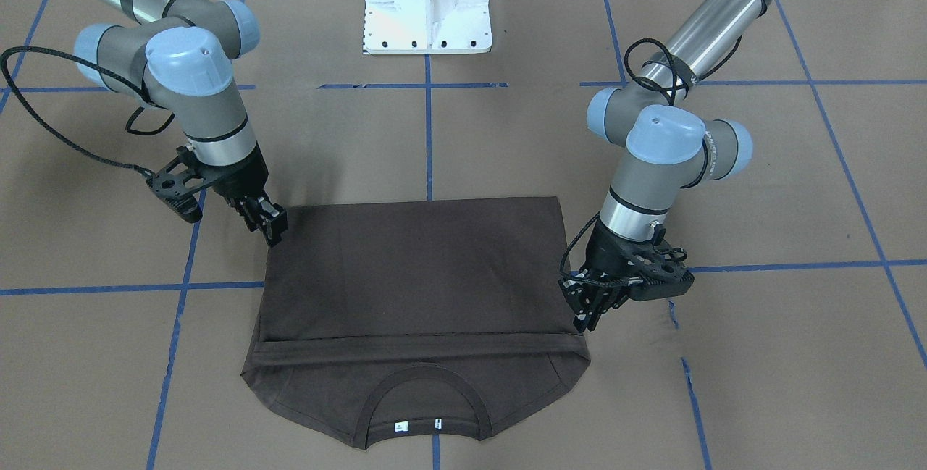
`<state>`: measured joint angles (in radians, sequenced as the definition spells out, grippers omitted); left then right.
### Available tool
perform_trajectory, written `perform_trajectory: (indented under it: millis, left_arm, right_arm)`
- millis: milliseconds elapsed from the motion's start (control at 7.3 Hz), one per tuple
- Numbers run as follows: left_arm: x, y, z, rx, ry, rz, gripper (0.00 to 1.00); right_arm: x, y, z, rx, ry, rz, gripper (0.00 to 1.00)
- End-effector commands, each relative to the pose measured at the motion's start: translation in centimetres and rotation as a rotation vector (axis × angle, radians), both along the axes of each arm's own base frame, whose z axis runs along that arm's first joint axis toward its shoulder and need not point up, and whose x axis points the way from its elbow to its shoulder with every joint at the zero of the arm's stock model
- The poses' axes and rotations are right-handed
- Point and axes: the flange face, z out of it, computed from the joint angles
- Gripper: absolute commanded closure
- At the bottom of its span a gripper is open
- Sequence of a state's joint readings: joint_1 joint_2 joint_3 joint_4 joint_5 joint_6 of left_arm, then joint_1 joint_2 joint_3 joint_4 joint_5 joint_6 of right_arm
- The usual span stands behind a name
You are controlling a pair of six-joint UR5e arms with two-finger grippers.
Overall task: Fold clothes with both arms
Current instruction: 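Move the right gripper down to the folded shirt's side nearest the robot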
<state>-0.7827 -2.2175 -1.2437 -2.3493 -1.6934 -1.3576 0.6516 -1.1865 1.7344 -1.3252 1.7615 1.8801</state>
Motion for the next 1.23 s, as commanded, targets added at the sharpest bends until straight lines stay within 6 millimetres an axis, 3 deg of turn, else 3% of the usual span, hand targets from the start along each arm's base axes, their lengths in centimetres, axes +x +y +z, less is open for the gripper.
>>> perform_trajectory:
  millis: [0,822,958,1095]
  left_arm:
    - [-0.1,0.1,0.4,0.001,0.001,0.000,0.76]
    - [-0.2,0.3,0.1,0.000,0.004,0.002,0.76]
    - [-0.2,0.3,0.2,-0.001,0.003,0.002,0.76]
    - [-0.2,0.3,0.2,-0.002,0.002,0.002,0.76]
  right_arm:
    - [-1.5,2.6,1.0,-0.051,-0.004,0.074,0.40]
    - [-4.4,3.3,3.2,-0.062,0.047,0.056,0.37]
    - [-4.6,3.4,3.2,-0.056,0.051,0.063,0.41]
    - [-4.6,3.4,3.2,-0.057,0.052,0.064,0.59]
